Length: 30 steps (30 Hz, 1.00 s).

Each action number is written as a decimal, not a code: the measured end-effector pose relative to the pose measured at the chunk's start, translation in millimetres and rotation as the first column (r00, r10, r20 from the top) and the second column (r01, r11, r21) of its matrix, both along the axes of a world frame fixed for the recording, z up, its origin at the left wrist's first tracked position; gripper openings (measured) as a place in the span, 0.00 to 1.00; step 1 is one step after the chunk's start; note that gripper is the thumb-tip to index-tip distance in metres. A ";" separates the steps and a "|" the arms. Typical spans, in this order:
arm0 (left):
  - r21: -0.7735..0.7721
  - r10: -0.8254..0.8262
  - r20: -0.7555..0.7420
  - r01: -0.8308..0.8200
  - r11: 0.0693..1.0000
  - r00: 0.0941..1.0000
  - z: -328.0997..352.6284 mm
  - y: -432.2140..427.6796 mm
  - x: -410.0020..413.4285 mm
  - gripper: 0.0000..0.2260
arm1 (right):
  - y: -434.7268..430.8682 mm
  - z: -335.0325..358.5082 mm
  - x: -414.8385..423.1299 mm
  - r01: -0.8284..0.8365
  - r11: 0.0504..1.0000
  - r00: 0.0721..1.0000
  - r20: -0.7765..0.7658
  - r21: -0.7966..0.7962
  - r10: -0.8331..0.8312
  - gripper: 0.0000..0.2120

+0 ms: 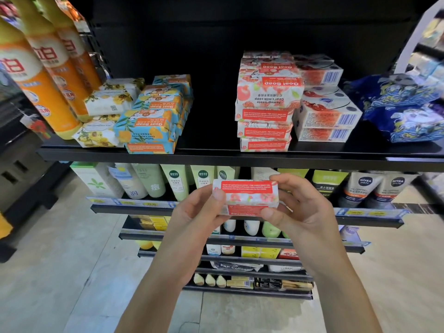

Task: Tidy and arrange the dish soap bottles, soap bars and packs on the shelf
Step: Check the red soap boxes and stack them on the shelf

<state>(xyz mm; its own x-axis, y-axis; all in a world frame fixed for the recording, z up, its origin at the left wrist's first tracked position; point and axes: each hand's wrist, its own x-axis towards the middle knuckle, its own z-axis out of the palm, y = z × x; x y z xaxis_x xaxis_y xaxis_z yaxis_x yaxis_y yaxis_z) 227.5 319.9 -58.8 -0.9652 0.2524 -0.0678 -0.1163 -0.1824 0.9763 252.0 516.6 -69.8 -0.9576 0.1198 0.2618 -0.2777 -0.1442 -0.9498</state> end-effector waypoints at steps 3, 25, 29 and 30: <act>0.019 0.005 0.016 -0.006 1.000 1.000 -2.6 -1.1 -1.8 0.24 | 0.2 -2.4 0.3 -0.005 1.000 1.000 -0.019 0.009 0.006 0.21; 0.018 0.066 -0.003 -0.066 0.998 0.998 -12.0 -5.0 0.1 0.23 | -10.6 3.1 3.5 0.032 0.999 0.932 0.360 0.040 -0.045 0.25; 0.003 0.048 -0.004 -0.048 0.999 0.999 -10.3 -6.7 1.3 0.25 | -9.9 0.5 4.0 0.046 0.999 0.941 0.336 -0.001 -0.043 0.27; -0.004 0.040 -0.008 -0.040 0.999 0.999 -9.2 -6.8 1.9 0.25 | -9.9 0.6 4.0 0.046 0.999 0.945 0.324 -0.010 -0.041 0.27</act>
<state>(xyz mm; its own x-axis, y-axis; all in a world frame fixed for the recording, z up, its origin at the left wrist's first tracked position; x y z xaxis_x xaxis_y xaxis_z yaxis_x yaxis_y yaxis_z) 229.4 313.1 -68.1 -0.9751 0.2129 -0.0614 -0.1015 -0.1828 0.9779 256.0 506.7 -69.1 -0.9842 0.1651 -0.0643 0.0383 -0.1559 -0.9870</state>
